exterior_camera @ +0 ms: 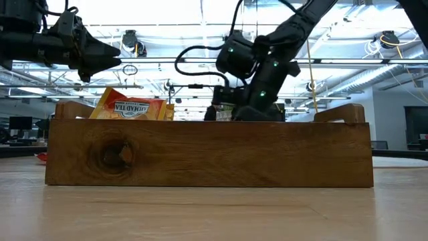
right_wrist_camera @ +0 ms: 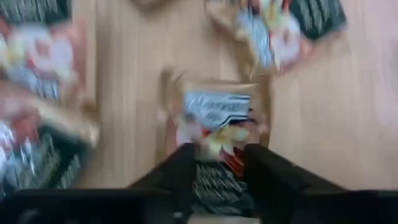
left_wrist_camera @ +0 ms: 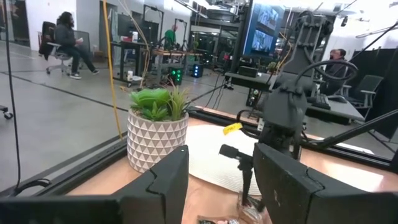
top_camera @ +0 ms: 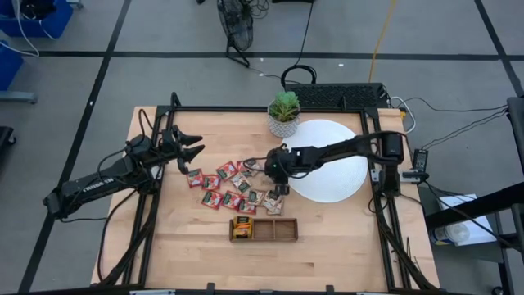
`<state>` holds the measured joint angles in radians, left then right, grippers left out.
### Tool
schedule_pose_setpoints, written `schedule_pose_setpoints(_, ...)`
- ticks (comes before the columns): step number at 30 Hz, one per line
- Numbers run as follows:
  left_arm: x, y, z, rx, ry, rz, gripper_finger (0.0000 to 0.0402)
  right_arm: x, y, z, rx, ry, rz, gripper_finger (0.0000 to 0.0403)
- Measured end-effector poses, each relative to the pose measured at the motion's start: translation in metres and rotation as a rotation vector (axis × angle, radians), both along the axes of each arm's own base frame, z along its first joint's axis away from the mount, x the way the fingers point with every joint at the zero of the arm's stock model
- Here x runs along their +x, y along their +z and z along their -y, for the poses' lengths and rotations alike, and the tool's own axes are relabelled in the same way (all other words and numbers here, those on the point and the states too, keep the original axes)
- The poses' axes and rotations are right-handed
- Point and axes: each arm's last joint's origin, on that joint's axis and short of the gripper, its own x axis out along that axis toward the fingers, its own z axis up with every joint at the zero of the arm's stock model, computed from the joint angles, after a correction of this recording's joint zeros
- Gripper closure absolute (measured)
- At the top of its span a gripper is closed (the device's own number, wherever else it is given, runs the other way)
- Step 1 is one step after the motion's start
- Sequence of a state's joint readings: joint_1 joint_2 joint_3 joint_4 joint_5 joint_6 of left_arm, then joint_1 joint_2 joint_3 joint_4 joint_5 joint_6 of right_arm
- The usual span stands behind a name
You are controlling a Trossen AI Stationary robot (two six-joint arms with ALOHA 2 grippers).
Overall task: Pick & Place Tea
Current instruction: Put the light brown tea bag into the right section of the wooden organizer
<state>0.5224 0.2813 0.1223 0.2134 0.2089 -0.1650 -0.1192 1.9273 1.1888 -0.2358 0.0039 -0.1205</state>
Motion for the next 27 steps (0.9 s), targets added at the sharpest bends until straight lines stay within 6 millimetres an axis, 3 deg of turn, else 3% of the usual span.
schedule_pose_setpoints(3, 0.0, 0.0, 0.0, 0.0, 0.0, 0.0, 0.022, 0.001, 0.005, -0.007, -0.022, 0.054, 0.015, 0.0382)
schedule_pose_setpoints(9, 0.0, 0.0, 0.0, 0.0, 0.0, 0.0, 0.022, 0.003, 0.006, -0.017, -0.038, 0.093, 0.034, 0.0397)
schedule_pose_setpoints(13, 0.0, 0.0, 0.0, 0.0, 0.0, 0.0, 0.022, 0.006, 0.013, -0.019, -0.094, 0.047, 0.084, 0.0357)
schedule_pose_setpoints(18, 0.0, 0.0, 0.0, 0.0, 0.0, -0.001, 0.022, 0.009, 0.018, -0.02, -0.129, 0.059, 0.121, 0.0264)
schedule_pose_setpoints(23, 0.0, 0.0, 0.0, -0.001, -0.001, -0.001, 0.0219, 0.009, 0.002, 0.0, -0.112, -0.012, 0.082, 0.0174)
schedule_pose_setpoints(27, 0.0, 0.0, 0.0, 0.0, 0.0, 0.0, 0.0219, 0.01, -0.006, 0.016, 0.025, -0.067, 0.095, 0.0133)
